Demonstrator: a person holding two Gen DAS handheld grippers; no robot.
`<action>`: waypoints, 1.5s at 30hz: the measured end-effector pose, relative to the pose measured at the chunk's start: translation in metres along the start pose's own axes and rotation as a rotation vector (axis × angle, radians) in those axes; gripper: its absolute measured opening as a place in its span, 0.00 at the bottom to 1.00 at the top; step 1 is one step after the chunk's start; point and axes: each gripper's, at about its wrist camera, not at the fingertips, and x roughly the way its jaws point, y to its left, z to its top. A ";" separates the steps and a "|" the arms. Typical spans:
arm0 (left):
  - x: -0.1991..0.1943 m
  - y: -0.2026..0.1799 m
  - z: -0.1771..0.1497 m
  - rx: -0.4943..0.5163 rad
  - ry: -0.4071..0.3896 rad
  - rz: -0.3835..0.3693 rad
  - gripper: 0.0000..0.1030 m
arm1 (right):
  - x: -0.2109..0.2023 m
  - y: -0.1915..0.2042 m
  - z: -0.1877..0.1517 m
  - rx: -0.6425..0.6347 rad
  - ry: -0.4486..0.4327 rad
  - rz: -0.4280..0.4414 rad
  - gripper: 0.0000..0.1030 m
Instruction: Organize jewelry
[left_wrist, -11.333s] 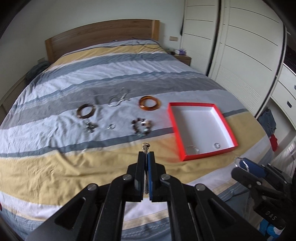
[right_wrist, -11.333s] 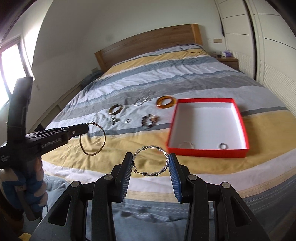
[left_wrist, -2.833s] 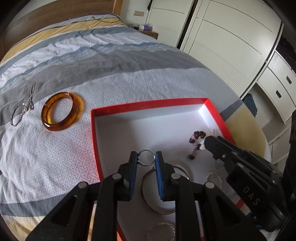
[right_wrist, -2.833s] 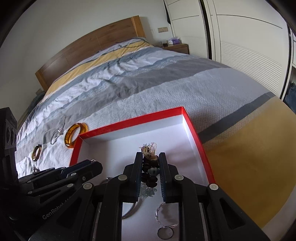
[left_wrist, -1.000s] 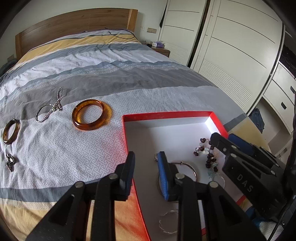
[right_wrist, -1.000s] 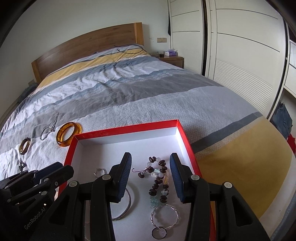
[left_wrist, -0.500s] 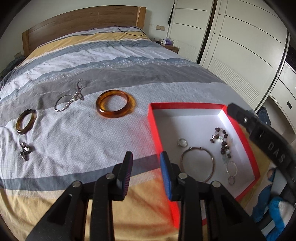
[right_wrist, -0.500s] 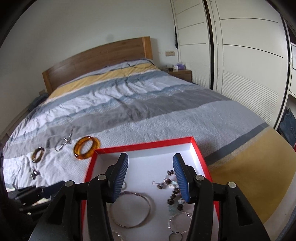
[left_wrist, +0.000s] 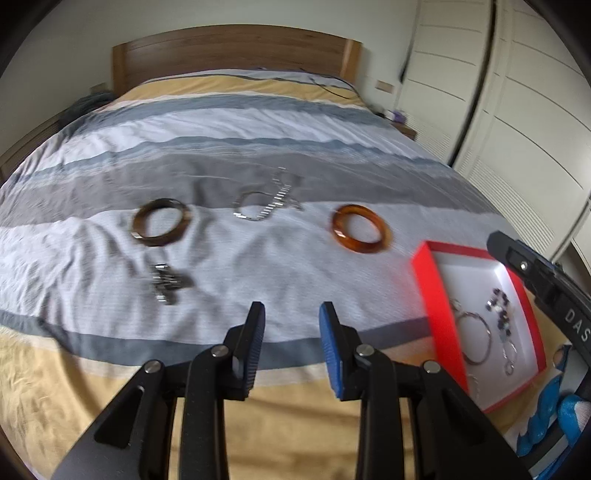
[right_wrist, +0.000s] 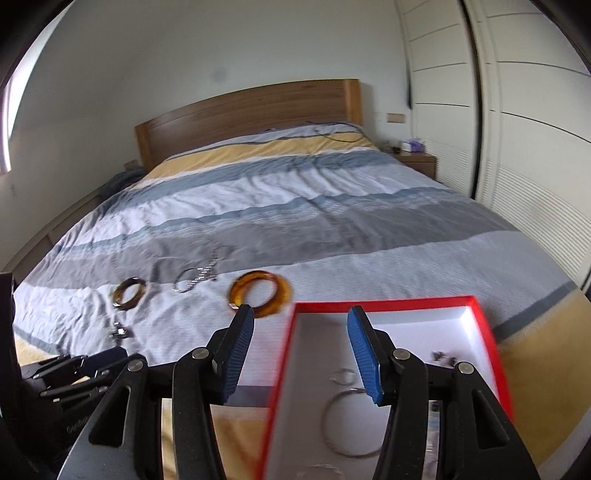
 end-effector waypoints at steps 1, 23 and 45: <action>-0.002 0.011 0.001 -0.017 -0.011 0.019 0.28 | 0.003 0.007 0.001 -0.007 0.007 0.018 0.51; 0.059 0.105 0.023 -0.187 0.001 0.130 0.28 | 0.120 0.080 0.041 -0.109 0.276 0.194 0.46; 0.092 0.128 0.009 -0.275 0.019 0.061 0.21 | 0.211 0.085 0.013 -0.160 0.472 0.119 0.10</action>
